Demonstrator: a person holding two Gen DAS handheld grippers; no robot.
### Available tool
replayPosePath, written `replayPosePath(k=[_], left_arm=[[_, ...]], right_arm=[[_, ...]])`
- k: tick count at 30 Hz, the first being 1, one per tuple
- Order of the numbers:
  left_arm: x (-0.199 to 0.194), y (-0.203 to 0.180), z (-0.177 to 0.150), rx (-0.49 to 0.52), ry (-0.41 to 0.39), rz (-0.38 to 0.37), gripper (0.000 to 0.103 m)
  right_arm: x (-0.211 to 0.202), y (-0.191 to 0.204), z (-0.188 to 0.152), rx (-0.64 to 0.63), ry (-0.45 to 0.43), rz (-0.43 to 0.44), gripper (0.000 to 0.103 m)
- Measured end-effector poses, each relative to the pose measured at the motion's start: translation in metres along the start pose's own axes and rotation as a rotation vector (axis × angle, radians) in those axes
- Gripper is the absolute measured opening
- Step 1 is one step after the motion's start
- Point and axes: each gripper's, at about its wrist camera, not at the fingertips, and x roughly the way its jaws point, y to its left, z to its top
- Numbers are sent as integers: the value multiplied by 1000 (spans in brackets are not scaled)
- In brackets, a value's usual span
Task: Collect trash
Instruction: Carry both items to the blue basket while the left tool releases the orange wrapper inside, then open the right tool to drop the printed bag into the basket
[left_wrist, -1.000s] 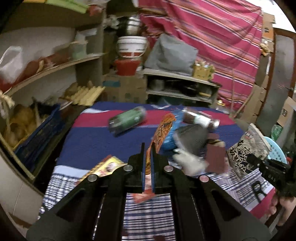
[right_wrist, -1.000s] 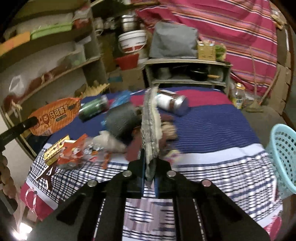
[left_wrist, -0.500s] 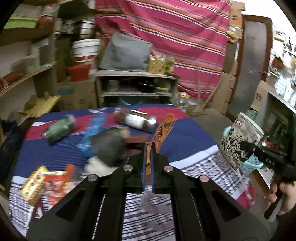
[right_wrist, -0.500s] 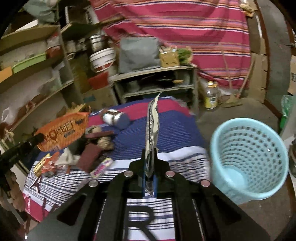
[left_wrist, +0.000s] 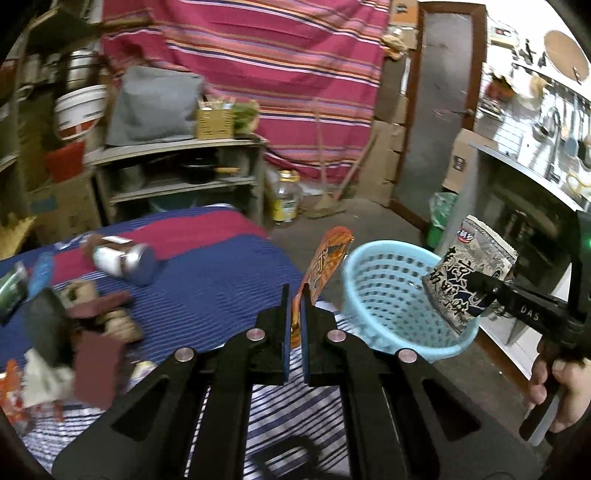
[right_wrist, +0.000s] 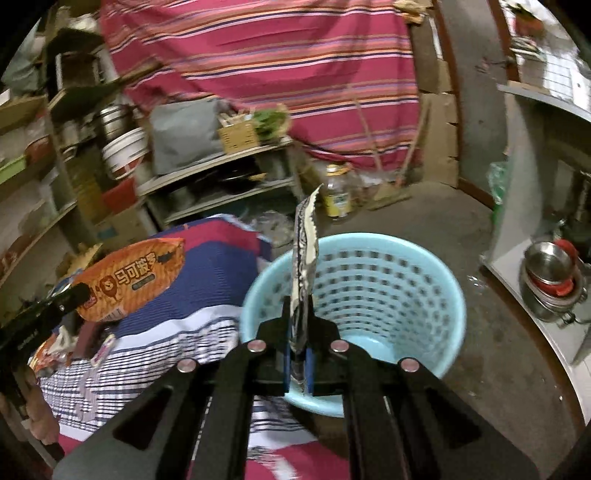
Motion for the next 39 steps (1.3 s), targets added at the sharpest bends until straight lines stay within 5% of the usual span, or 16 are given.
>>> replayPosePath(k=[16,19,28,39], left_arm=[[96,-75,1,84,95,-108,4],[106,-78,2,83,99,-104,28],[94,-62,8,21,26,-52,76],[61,-16,16,-60,-46,81,92]], right_arm=[[27,-53,0,89,20,-41,6],[31,-57,-2,94,26,-48,6],[45,-58,-12,96,50,-63,6],[66,-43,-16,55,63,-99,7]])
